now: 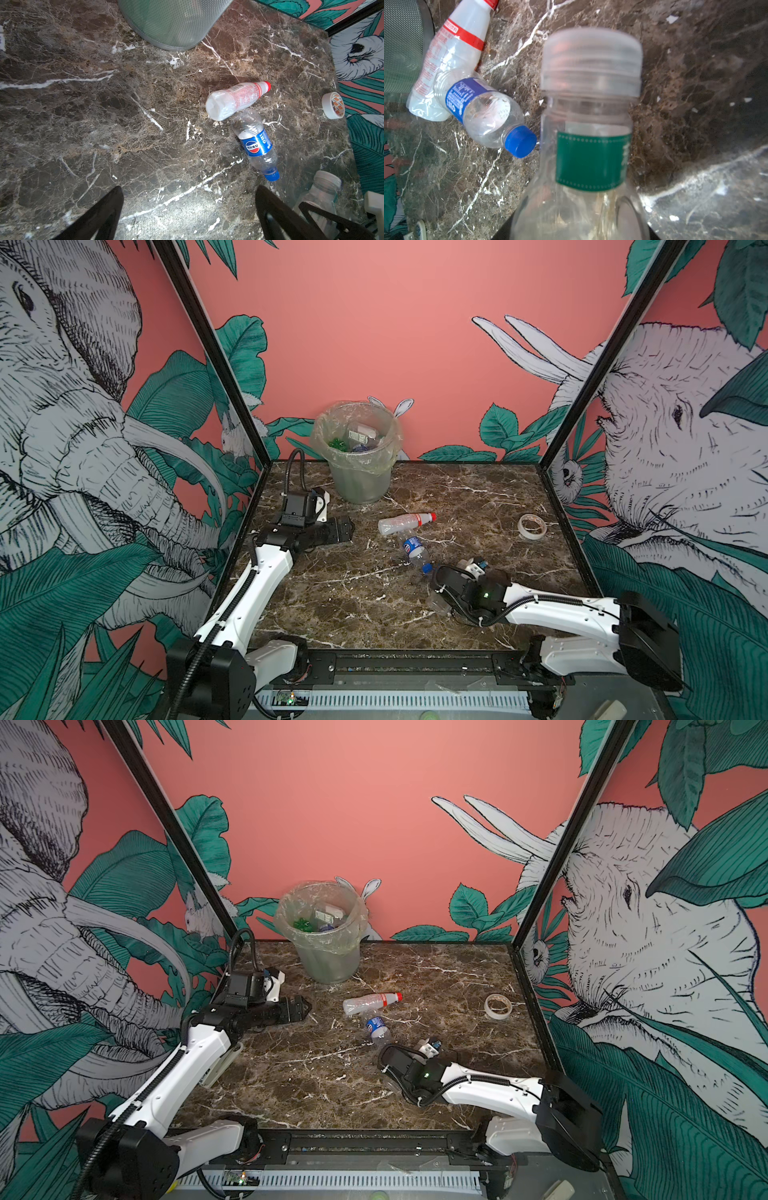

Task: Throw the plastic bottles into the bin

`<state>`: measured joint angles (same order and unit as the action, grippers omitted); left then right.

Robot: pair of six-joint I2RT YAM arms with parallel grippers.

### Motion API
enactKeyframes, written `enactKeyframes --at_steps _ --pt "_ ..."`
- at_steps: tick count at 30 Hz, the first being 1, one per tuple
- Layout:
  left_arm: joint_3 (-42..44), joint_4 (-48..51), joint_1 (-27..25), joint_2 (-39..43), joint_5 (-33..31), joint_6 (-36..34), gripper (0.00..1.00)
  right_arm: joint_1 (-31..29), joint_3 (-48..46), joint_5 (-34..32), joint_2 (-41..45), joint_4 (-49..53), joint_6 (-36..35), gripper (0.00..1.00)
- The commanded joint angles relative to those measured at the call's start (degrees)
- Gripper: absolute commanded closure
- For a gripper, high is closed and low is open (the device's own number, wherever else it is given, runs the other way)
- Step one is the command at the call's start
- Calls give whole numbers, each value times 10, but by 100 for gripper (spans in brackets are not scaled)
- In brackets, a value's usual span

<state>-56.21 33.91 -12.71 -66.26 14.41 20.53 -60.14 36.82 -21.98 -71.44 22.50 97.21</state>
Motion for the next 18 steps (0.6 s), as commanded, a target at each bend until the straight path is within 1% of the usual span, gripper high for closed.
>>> enactKeyframes --at_steps 1,5,8,11,14,16,18 --pt "3 -21 0 -5 5 19 1 49 -8 30 25 -38 -71 41" --pt "-5 -39 0 -25 11 36 1 87 34 33 48 26 -171 40" --pt "-22 -35 0 -42 22 43 1 117 55 59 64 7 -270 39" --pt "-25 -38 0 -39 12 46 1 140 83 69 70 1 -336 38" --pt "-21 -44 0 -28 -7 43 1 165 125 85 60 15 -390 37" --pt "-22 -46 1 -26 -18 35 1 170 154 88 58 15 -427 38" --pt "-35 -38 1 -29 -41 16 1 171 184 82 59 7 -448 39"
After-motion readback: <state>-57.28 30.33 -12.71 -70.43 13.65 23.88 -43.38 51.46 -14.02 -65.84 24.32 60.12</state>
